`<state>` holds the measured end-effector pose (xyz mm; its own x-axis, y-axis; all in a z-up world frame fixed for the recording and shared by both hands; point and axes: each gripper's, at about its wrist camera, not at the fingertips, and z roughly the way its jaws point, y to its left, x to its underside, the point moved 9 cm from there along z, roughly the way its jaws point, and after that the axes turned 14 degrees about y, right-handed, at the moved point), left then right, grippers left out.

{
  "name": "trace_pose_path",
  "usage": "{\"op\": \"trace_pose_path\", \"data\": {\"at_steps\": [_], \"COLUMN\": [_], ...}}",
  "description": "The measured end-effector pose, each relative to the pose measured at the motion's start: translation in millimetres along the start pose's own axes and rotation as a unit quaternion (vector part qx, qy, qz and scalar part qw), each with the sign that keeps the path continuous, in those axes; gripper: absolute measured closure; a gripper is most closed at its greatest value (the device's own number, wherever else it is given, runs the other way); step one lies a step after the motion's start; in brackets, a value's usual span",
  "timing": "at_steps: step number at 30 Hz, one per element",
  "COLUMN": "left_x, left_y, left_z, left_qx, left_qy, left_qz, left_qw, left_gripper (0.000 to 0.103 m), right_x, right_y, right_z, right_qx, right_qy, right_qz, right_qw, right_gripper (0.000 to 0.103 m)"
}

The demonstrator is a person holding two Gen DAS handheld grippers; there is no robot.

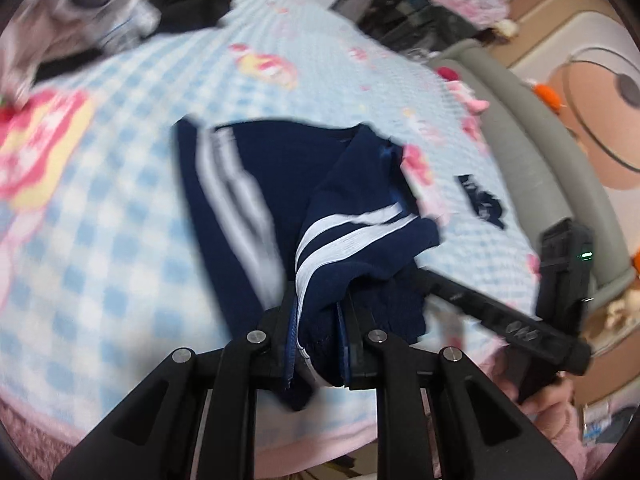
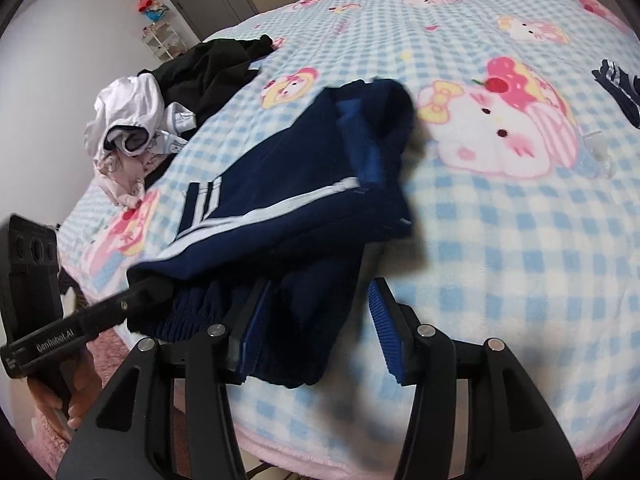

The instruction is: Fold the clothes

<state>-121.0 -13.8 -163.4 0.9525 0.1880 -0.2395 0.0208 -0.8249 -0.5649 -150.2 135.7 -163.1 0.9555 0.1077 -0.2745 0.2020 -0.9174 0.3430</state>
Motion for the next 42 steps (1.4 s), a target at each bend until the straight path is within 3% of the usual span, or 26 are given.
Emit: {"op": "trace_pose_path", "data": {"at_steps": [7,16,21,23,25,28,30,35,41,42], "left_x": [10.4,10.6,18.7,18.9,18.2,20.7,25.0,28.5,23.4,22.1], "left_y": [12.7,18.9,10.9,9.2,12.9,20.1,22.5,20.2,15.5,13.8], "left_z": [14.8,2.1,11.7,14.0,12.9,4.9,0.2,11.4,23.4,23.9], "left_qx": [0.018,0.039,0.059,0.045,0.040,0.075,0.087,0.076,0.073,0.073], "left_qy": [0.033,0.011,0.034,0.034,0.033,0.034,0.032,0.051,0.054,0.052], "left_qz": [-0.018,-0.030,-0.021,-0.016,-0.022,-0.049,-0.054,-0.052,-0.042,-0.039], "left_qw": [0.9991,0.9987,0.9975,0.9983,0.9984,0.9954,0.9942,0.9944,0.9950,0.9952], "left_gripper": [0.086,0.086,0.086,0.085,0.083,0.072,0.068,0.057,0.058,0.060], "right_x": [3.6,16.5,17.6,17.9,18.2,17.0,17.0,10.7,-7.0,-8.5], "right_y": [-11.5,-13.1,-1.4,0.0,-6.9,-20.2,-20.9,0.6,5.5,6.1], "right_z": [0.6,-5.6,5.5,12.9,17.9,16.6,10.2,14.6,47.3,51.1], "right_qx": [-0.008,-0.039,-0.036,-0.027,0.003,0.004,-0.018,-0.045,-0.048,-0.049], "right_qy": [-0.003,-0.007,0.007,0.013,0.014,0.011,0.007,0.020,0.056,0.062], "right_qz": [0.027,0.045,0.025,0.020,0.019,0.043,0.052,0.012,0.007,0.005], "right_qw": [1.000,0.998,0.999,0.999,1.000,0.999,0.998,0.999,0.997,0.997], "right_gripper": [0.052,0.052,0.052,0.052,0.052,0.052,0.052,0.051,0.047,0.052]}}
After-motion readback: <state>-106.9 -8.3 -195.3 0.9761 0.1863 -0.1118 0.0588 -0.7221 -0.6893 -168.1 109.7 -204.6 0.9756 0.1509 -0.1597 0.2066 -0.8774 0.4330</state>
